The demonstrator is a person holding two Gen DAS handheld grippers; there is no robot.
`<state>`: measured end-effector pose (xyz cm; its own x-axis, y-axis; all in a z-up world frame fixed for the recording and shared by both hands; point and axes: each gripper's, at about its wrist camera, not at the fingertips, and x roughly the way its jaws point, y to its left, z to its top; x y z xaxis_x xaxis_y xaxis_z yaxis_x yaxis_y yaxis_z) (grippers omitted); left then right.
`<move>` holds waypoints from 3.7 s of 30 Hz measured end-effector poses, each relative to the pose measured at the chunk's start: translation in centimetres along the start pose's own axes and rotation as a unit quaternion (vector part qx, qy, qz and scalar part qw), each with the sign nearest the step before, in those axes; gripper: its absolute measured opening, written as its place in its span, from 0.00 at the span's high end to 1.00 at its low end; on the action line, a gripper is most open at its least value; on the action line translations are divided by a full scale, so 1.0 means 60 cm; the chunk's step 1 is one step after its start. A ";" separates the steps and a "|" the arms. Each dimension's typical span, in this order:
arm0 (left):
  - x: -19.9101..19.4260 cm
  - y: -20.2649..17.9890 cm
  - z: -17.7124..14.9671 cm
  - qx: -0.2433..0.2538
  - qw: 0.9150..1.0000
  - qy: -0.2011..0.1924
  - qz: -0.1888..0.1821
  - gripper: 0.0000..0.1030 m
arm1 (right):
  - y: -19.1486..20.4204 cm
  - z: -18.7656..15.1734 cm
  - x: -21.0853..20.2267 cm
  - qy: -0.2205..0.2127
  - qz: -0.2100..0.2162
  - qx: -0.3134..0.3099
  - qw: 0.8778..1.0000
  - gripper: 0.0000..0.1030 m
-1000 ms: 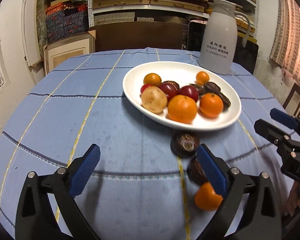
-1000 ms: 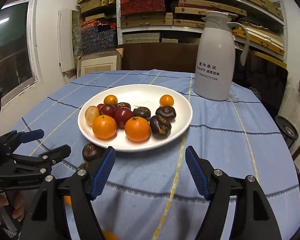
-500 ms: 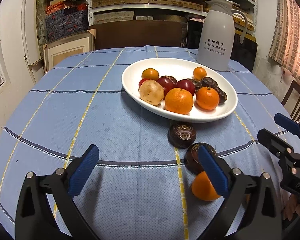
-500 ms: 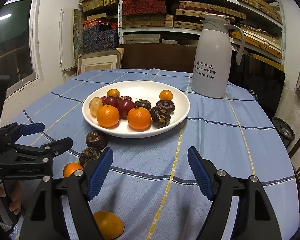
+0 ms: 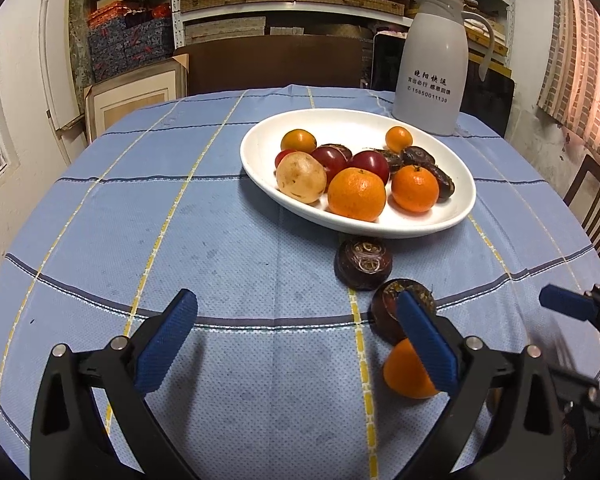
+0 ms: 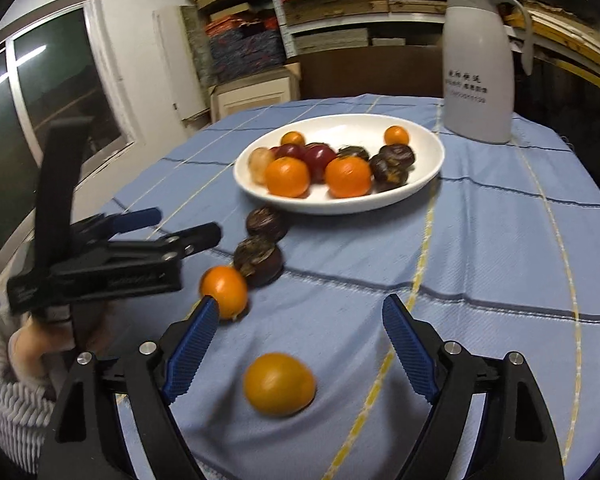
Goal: Organize fruits
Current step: 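Grasp an orange with the left tool while the right tool grasps another orange, then lower both oranges over the white plate and open both tools, then grasp a water chestnut with the right tool while the left tool grasps another water chestnut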
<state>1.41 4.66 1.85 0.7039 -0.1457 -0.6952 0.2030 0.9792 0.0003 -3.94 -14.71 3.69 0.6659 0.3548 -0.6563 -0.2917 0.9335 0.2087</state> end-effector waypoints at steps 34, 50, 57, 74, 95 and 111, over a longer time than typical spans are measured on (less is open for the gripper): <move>0.013 -0.105 -0.036 0.132 0.987 0.046 -0.084 0.37 | -0.001 -0.035 0.013 0.098 0.065 0.008 0.993 0.63; 0.006 -0.088 -0.034 0.092 0.987 0.049 -0.122 0.63 | -0.017 -0.033 0.005 0.084 0.064 0.031 0.994 0.63; -0.012 -0.054 0.034 0.084 0.992 0.016 -0.093 0.63 | -0.032 0.010 -0.017 0.053 0.022 0.016 0.998 0.63; 0.253 -0.006 0.305 0.021 0.996 0.058 -0.066 0.63 | -0.100 0.298 0.245 0.054 -0.058 0.002 0.997 0.63; 0.088 0.030 0.161 -0.020 0.998 0.010 -0.051 0.28 | -0.070 0.190 0.107 -0.002 -0.005 0.053 0.999 0.34; 0.018 0.044 0.019 -0.032 0.999 -0.004 0.042 0.05 | 0.017 0.051 0.113 0.054 -0.003 -0.017 0.998 0.19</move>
<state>3.45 6.94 1.94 0.7218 -0.0630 -0.6892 0.0988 0.9950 0.0125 2.40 -11.21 1.67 0.5895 0.3400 -0.7327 -0.3132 0.9323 0.1807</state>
